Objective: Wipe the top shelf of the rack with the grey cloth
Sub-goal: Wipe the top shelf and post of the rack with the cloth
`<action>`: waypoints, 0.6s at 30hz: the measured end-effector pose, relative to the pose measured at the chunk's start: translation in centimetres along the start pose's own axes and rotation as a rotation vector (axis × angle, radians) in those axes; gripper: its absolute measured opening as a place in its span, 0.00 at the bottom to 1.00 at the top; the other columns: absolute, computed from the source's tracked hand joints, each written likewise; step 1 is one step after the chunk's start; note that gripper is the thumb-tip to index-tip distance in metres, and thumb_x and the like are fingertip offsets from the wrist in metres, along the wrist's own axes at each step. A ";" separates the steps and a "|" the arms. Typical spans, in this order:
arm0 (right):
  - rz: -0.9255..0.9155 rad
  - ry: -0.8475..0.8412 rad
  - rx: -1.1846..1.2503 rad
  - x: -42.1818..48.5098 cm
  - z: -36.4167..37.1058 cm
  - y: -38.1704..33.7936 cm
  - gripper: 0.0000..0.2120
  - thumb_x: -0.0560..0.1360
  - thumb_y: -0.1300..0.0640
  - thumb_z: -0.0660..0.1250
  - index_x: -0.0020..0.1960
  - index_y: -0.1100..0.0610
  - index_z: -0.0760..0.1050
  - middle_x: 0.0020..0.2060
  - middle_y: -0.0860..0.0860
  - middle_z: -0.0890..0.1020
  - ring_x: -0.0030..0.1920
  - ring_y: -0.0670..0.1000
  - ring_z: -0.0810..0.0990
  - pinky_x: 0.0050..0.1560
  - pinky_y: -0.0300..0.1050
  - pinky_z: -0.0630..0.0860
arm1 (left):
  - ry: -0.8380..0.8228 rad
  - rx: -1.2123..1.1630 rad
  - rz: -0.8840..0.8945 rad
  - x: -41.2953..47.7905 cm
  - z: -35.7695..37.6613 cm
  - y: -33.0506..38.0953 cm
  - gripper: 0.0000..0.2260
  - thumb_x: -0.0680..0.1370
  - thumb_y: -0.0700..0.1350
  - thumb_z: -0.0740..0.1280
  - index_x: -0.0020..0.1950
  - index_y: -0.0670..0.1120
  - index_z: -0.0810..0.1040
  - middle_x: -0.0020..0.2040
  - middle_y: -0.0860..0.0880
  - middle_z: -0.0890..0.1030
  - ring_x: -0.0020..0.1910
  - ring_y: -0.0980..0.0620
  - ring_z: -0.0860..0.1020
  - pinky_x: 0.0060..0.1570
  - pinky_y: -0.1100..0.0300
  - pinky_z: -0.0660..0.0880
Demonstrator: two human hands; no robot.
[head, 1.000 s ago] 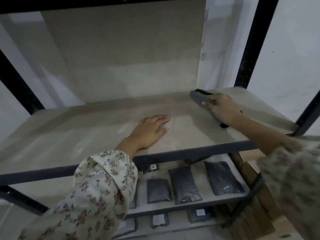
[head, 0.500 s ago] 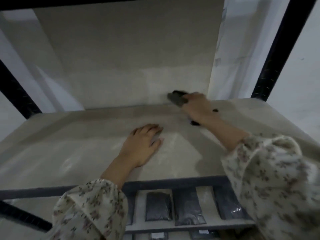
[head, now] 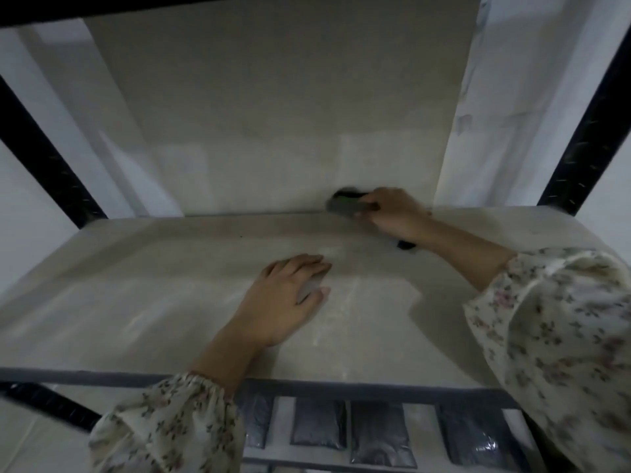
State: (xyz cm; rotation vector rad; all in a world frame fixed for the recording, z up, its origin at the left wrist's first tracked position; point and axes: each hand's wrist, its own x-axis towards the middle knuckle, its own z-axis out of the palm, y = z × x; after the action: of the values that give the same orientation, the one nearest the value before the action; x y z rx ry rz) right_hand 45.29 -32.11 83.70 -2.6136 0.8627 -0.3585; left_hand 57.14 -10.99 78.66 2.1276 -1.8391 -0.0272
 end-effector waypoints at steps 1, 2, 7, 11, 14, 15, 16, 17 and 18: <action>0.046 0.051 -0.095 0.5 -0.3 1.3 0.13 0.77 0.49 0.60 0.56 0.52 0.78 0.55 0.54 0.79 0.51 0.55 0.75 0.47 0.46 0.72 | 0.001 -0.003 -0.007 0.0 0.0 0.0 0.29 0.73 0.65 0.45 0.71 0.59 0.65 0.72 0.60 0.65 0.71 0.60 0.61 0.71 0.61 0.56; 0.074 0.076 -0.185 0.8 -0.1 2.1 0.13 0.77 0.50 0.59 0.57 0.52 0.78 0.57 0.55 0.77 0.54 0.56 0.74 0.50 0.48 0.73 | 0.002 -0.003 -0.014 0.0 0.0 -0.1 0.28 0.73 0.65 0.46 0.71 0.59 0.65 0.72 0.61 0.65 0.71 0.61 0.61 0.71 0.61 0.56; -0.122 0.045 -0.172 -1.1 3.2 -0.4 0.14 0.77 0.53 0.58 0.57 0.53 0.78 0.56 0.56 0.77 0.56 0.58 0.72 0.53 0.51 0.73 | 0.002 0.017 -0.014 -0.1 0.1 -0.1 0.28 0.74 0.64 0.46 0.71 0.59 0.65 0.72 0.60 0.65 0.71 0.60 0.62 0.68 0.64 0.54; -0.169 -0.140 0.083 -1.0 1.2 -1.4 0.10 0.75 0.54 0.64 0.53 0.57 0.79 0.48 0.51 0.79 0.51 0.52 0.76 0.48 0.44 0.68 | -0.030 0.039 0.007 -0.5 -0.4 0.0 0.28 0.74 0.64 0.44 0.71 0.58 0.63 0.73 0.57 0.64 0.71 0.57 0.62 0.68 0.63 0.55; 0.042 0.025 0.019 1.4 -0.2 0.4 0.10 0.77 0.52 0.61 0.52 0.53 0.79 0.50 0.54 0.79 0.48 0.55 0.76 0.48 0.47 0.72 | -0.078 0.035 0.044 -1.5 -1.2 -0.9 0.24 0.77 0.61 0.47 0.72 0.58 0.61 0.74 0.58 0.62 0.72 0.58 0.60 0.71 0.61 0.55; 0.077 0.068 -0.050 1.9 0.2 0.6 0.09 0.77 0.52 0.60 0.49 0.52 0.79 0.50 0.55 0.79 0.49 0.57 0.76 0.47 0.47 0.73 | -0.092 0.048 0.051 -1.9 -1.5 -1.6 0.24 0.77 0.61 0.48 0.73 0.58 0.60 0.74 0.58 0.62 0.72 0.58 0.60 0.71 0.61 0.54; 0.088 0.068 -0.130 2.1 1.0 0.5 0.09 0.77 0.52 0.59 0.49 0.52 0.78 0.51 0.56 0.78 0.52 0.58 0.75 0.49 0.48 0.74 | -0.104 0.065 0.055 -2.3 -1.8 -2.3 0.24 0.78 0.61 0.48 0.73 0.58 0.59 0.74 0.58 0.61 0.73 0.58 0.59 0.72 0.61 0.54; 0.071 0.055 -0.197 1.9 2.1 0.0 0.11 0.77 0.52 0.58 0.52 0.54 0.78 0.54 0.57 0.77 0.55 0.59 0.73 0.52 0.50 0.73 | -0.115 0.076 0.054 -2.5 -2.0 -3.0 0.24 0.79 0.60 0.48 0.74 0.57 0.58 0.75 0.58 0.60 0.73 0.58 0.58 0.72 0.61 0.53; 0.032 0.042 -0.241 1.3 3.0 -0.9 0.13 0.78 0.52 0.58 0.56 0.54 0.77 0.57 0.57 0.75 0.57 0.59 0.71 0.55 0.52 0.72 | -0.124 0.075 0.051 -2.6 -2.2 -3.6 0.24 0.79 0.60 0.49 0.74 0.57 0.57 0.75 0.58 0.59 0.74 0.58 0.57 0.72 0.61 0.52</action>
State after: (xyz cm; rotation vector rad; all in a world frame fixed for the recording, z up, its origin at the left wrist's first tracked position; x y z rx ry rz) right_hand 47.82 -31.47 81.53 -2.8163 1.0180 -0.3189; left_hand 60.69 -7.52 79.32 2.1728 -1.9930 -0.0810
